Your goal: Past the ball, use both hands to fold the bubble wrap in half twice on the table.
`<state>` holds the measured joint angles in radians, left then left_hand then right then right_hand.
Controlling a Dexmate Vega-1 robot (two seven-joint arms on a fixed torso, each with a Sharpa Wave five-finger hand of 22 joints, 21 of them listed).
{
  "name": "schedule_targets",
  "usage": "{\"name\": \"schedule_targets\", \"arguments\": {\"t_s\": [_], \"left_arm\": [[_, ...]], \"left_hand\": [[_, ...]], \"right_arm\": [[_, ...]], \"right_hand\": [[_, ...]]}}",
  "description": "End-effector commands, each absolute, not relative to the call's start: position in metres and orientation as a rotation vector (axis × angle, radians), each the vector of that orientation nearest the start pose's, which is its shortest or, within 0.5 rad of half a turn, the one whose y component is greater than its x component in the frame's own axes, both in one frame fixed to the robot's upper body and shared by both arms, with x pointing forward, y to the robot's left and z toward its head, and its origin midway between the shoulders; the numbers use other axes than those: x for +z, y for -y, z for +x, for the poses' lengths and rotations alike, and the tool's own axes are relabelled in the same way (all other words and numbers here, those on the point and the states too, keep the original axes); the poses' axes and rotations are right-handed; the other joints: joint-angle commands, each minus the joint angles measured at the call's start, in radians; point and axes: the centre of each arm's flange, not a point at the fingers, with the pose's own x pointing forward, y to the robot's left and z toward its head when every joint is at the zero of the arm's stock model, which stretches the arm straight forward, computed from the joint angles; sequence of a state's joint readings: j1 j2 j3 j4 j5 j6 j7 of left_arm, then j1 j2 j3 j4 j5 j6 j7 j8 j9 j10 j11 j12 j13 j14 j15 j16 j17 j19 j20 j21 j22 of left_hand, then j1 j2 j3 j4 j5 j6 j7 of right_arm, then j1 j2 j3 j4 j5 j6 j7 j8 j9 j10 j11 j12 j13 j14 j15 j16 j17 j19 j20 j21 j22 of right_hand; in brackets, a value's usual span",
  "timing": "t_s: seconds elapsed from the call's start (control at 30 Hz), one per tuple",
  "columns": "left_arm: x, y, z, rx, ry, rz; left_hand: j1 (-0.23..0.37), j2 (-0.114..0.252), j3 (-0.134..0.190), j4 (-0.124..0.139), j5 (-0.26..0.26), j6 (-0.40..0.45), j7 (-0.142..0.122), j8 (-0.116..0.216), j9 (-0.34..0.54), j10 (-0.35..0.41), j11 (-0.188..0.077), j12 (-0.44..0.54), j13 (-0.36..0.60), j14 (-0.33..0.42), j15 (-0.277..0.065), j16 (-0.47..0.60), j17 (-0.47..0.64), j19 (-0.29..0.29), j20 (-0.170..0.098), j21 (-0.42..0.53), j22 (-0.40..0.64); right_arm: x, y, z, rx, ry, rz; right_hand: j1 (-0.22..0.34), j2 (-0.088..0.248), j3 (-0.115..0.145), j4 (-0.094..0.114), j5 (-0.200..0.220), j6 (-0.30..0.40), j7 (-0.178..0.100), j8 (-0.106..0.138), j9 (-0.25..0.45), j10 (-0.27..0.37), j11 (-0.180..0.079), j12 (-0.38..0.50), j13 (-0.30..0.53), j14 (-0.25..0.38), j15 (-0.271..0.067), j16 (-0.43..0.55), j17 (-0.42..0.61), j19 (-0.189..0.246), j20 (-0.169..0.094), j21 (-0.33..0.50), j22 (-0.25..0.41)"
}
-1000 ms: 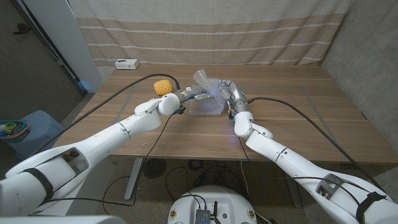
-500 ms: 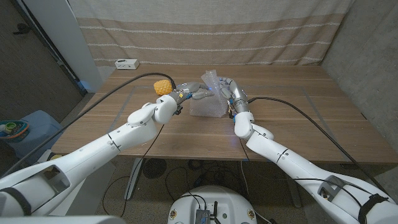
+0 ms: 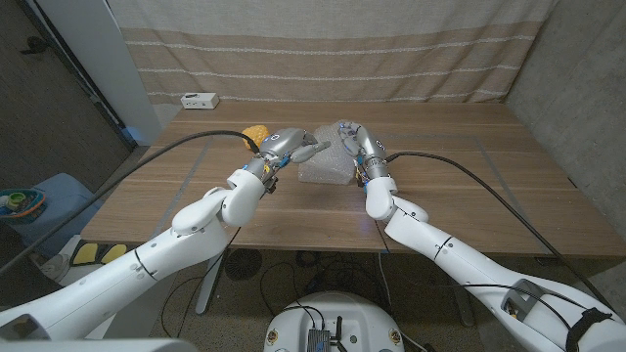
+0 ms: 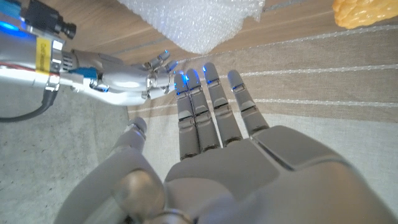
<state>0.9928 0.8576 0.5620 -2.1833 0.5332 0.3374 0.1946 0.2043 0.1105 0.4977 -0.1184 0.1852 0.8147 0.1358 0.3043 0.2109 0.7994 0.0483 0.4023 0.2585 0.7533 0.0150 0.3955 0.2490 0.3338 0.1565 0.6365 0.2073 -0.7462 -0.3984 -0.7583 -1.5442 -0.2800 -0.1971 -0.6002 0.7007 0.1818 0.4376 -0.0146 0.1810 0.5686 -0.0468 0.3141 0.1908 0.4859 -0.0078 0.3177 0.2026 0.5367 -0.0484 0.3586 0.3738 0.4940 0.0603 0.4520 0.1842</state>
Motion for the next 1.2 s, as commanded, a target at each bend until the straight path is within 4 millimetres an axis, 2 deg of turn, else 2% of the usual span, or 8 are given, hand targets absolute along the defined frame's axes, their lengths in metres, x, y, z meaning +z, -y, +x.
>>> {"name": "schedule_targets", "arguments": {"t_s": [0.03,0.13,0.2,0.3,0.47,0.6,0.93,1.2], "left_arm": [[0.024,-0.175,0.449,0.170,1.075,1.129],[0.029,-0.178,0.456,0.150,1.041,1.145],[0.031,-0.179,0.463,0.147,1.016,1.163],[0.032,-0.181,0.475,0.137,0.986,1.178],[0.036,-0.184,0.502,0.105,0.938,1.184],[0.039,-0.186,0.521,0.081,0.884,1.214],[0.036,-0.181,0.552,0.014,0.820,1.276],[0.034,-0.170,0.573,-0.079,0.779,1.348]], "left_hand": [[0.016,0.011,0.004,-0.010,0.007,-0.001,-0.004,-0.001,0.011,0.010,-0.004,0.009,0.015,0.018,-0.001,0.025,0.022,0.018,-0.003,0.012,0.005],[0.031,0.028,0.019,-0.014,0.013,-0.028,-0.016,-0.013,0.015,-0.023,-0.005,-0.002,0.024,-0.012,-0.005,0.019,0.029,0.017,-0.001,0.016,0.007],[0.061,0.070,0.053,-0.017,0.025,-0.038,-0.016,-0.017,0.019,-0.033,-0.004,-0.005,0.032,-0.021,-0.002,0.024,0.038,0.016,-0.001,0.020,0.009],[0.105,0.099,0.099,-0.015,0.040,-0.044,-0.020,-0.019,0.024,-0.046,-0.002,-0.010,0.041,-0.031,0.001,0.039,0.060,0.016,0.002,0.028,0.012],[0.156,0.087,0.191,0.011,0.064,-0.094,-0.041,-0.040,0.034,-0.143,-0.010,-0.050,0.059,-0.153,0.000,-0.011,0.064,-0.058,0.002,0.023,0.016],[0.175,0.065,0.229,-0.006,0.071,-0.164,-0.069,-0.080,0.024,-0.226,-0.007,-0.089,0.062,-0.276,0.002,-0.091,0.018,-0.131,0.013,0.004,0.008],[0.192,0.067,0.244,-0.020,0.070,-0.188,-0.063,-0.095,0.018,-0.272,-0.013,-0.117,0.053,-0.309,0.000,-0.123,-0.012,-0.128,0.017,0.005,-0.002],[0.163,0.044,0.231,-0.009,0.057,-0.241,-0.098,-0.117,0.005,-0.321,-0.026,-0.151,0.035,-0.350,-0.011,-0.159,-0.040,-0.150,0.029,-0.013,-0.018]], "right_arm": [[-0.026,0.085,0.603,-0.142,0.788,-0.891],[-0.029,0.082,0.598,-0.156,0.812,-0.922],[-0.030,0.081,0.593,-0.167,0.831,-0.943],[-0.031,0.080,0.587,-0.186,0.851,-0.969],[-0.033,0.082,0.579,-0.193,0.870,-1.029],[-0.036,0.082,0.572,-0.197,0.891,-1.127],[-0.045,0.087,0.568,-0.224,0.887,-1.193],[-0.047,0.088,0.565,-0.226,0.900,-1.258]], "right_hand": [[0.048,0.011,0.027,-0.037,0.005,0.070,-0.002,0.016,0.002,0.056,-0.002,0.011,0.005,0.027,-0.047,0.019,0.007,0.018,-0.008,0.011,0.007],[0.068,0.011,0.039,-0.053,0.006,0.123,0.001,0.027,0.003,0.122,-0.003,0.032,0.011,0.067,-0.066,0.047,0.021,0.037,-0.021,0.023,0.008],[0.077,0.012,0.042,-0.059,0.005,0.164,0.002,0.037,0.005,0.150,-0.003,0.045,0.018,0.089,-0.074,0.069,0.039,0.048,-0.028,0.030,0.009],[0.094,0.012,0.044,-0.068,0.004,0.220,-0.002,0.052,0.010,0.213,-0.014,0.080,0.037,0.146,-0.086,0.123,0.089,0.077,-0.044,0.052,0.013],[0.102,0.014,0.049,-0.068,0.005,0.256,-0.002,0.063,0.013,0.239,-0.010,0.100,0.051,0.156,-0.090,0.143,0.121,0.088,-0.048,0.065,0.016],[0.105,-0.008,0.061,-0.076,0.005,0.257,-0.005,0.062,0.014,0.215,-0.017,0.097,0.060,0.114,-0.085,0.103,0.104,0.069,-0.036,0.065,0.017],[0.118,-0.009,0.060,-0.095,0.001,0.268,-0.009,0.063,0.015,0.233,-0.019,0.111,0.070,0.152,-0.098,0.127,0.127,0.086,-0.042,0.081,0.017],[0.112,-0.016,0.063,-0.096,0.001,0.275,-0.014,0.062,0.014,0.222,-0.021,0.111,0.076,0.140,-0.091,0.109,0.122,0.080,-0.036,0.085,0.017]]}}
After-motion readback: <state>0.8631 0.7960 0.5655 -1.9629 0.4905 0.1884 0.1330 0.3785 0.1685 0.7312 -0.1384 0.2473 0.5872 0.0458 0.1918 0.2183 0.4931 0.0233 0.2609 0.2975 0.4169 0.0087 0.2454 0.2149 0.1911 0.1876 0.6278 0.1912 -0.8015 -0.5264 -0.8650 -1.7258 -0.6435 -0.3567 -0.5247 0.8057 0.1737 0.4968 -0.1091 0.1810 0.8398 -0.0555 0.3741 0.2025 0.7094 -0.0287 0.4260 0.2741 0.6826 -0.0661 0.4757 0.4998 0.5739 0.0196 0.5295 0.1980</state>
